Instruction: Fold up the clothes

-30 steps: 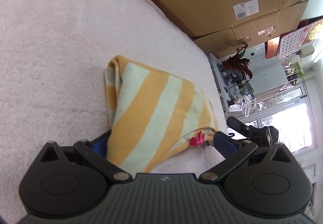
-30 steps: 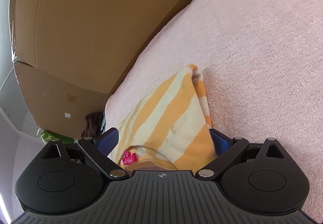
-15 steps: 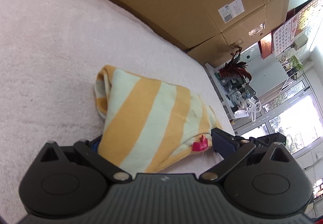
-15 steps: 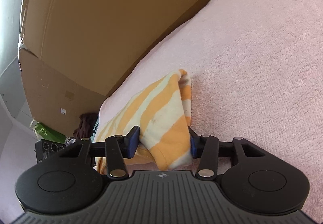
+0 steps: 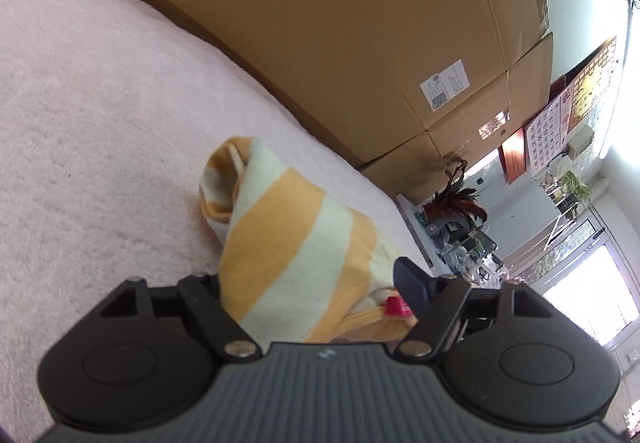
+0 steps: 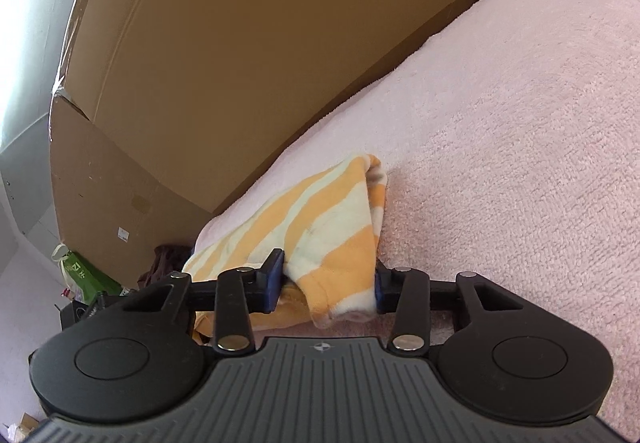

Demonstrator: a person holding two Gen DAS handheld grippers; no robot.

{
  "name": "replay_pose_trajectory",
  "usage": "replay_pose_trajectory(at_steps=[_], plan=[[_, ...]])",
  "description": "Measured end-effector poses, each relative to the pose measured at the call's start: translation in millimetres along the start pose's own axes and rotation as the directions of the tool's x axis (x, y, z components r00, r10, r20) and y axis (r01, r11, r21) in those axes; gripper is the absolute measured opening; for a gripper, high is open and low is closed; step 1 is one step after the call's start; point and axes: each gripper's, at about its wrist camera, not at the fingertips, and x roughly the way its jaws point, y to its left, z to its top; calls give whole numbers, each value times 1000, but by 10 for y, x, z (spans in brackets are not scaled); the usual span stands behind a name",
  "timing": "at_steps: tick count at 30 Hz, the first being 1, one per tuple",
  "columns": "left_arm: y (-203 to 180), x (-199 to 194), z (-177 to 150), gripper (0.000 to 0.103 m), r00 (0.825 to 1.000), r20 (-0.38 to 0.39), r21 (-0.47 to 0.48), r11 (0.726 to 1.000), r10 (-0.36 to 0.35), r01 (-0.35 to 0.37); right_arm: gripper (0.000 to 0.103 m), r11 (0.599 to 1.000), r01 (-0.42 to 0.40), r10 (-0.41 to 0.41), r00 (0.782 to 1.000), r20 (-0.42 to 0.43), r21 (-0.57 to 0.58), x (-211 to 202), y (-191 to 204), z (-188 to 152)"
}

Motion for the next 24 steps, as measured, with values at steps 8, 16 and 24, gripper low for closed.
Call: replay_pose_trajectory(at_steps=[8, 16, 24], plan=[[12, -53, 107, 52, 999, 49, -16, 1000, 19, -19, 42, 998, -3, 6, 999, 53, -59, 13, 163, 36], [-50, -257, 468, 50, 989, 149, 69, 997, 28, -38, 42, 992, -48, 57, 996, 75, -116, 261, 398, 175], [165, -469, 1155, 50, 971, 214, 92, 987, 107, -129, 42, 972, -124, 143, 986, 85, -198, 969, 805, 398]])
